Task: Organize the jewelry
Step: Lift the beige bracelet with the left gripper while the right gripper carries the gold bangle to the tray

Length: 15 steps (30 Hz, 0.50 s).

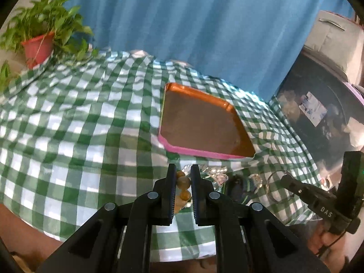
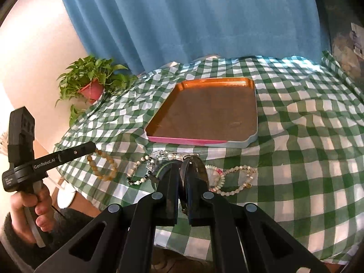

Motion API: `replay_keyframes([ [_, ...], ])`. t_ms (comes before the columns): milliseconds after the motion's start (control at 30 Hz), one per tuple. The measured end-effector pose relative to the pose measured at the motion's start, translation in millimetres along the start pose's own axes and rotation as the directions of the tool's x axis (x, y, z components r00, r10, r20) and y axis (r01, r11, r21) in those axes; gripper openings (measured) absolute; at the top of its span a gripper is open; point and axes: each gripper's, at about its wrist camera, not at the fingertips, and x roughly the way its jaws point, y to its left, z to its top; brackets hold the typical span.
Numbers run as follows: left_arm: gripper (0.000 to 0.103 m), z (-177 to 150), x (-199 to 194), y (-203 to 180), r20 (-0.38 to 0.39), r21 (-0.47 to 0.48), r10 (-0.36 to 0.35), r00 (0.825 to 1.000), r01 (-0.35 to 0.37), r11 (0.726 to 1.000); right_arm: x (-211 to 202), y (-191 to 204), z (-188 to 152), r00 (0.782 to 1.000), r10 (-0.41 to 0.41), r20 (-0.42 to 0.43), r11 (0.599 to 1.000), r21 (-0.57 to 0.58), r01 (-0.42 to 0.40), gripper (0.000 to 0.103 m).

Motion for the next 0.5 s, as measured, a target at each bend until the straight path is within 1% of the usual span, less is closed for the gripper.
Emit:
replay_keyframes([
  [67,0.013,5,-7,-9,0.013,0.006,-0.016,1.000,0.016,1.000,-8,5,5,1.000,-0.003,0.008,1.000,-0.014,0.003,0.006],
  [200,0.013,18,-28,-41,0.064,0.045,-0.057,0.996,0.054,0.998,-35,19,16,0.999,-0.011,0.051,0.998,-0.058,0.014,0.006],
  [367,0.013,36,-50,-87,0.118,0.123,-0.122,0.986,0.107,0.987,-66,27,34,0.994,-0.025,0.111,0.996,-0.077,0.034,0.006],
  [500,0.013,45,-60,-110,0.143,0.166,-0.157,0.977,0.133,0.977,-83,28,41,0.988,-0.032,0.148,0.996,-0.081,0.044,0.006],
])
